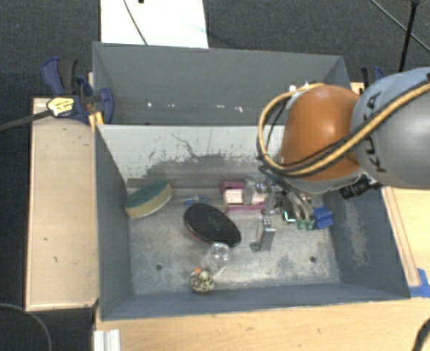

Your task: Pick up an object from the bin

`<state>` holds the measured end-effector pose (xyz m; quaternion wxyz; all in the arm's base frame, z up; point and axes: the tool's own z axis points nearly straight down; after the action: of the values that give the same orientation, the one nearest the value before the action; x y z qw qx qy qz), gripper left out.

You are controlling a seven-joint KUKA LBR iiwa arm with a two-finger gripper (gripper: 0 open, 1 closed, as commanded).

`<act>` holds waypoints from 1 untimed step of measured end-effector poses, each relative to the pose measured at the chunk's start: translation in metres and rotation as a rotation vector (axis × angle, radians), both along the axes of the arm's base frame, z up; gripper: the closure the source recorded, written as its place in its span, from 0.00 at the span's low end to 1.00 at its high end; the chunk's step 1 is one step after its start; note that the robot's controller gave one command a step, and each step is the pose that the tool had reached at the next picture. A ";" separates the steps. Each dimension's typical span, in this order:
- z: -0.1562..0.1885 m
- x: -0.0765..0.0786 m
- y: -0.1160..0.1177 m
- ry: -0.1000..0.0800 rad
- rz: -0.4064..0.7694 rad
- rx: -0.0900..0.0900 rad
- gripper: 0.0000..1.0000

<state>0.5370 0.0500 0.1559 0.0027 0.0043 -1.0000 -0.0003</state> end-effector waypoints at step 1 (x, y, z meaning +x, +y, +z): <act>-0.014 0.047 -0.018 -0.011 -0.002 -0.001 0.00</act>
Offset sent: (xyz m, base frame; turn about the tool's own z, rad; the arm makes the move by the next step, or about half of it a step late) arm 0.0442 -0.0172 -0.0140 -0.0004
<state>0.5839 0.0316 0.1417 -0.0030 0.0032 -1.0000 0.0000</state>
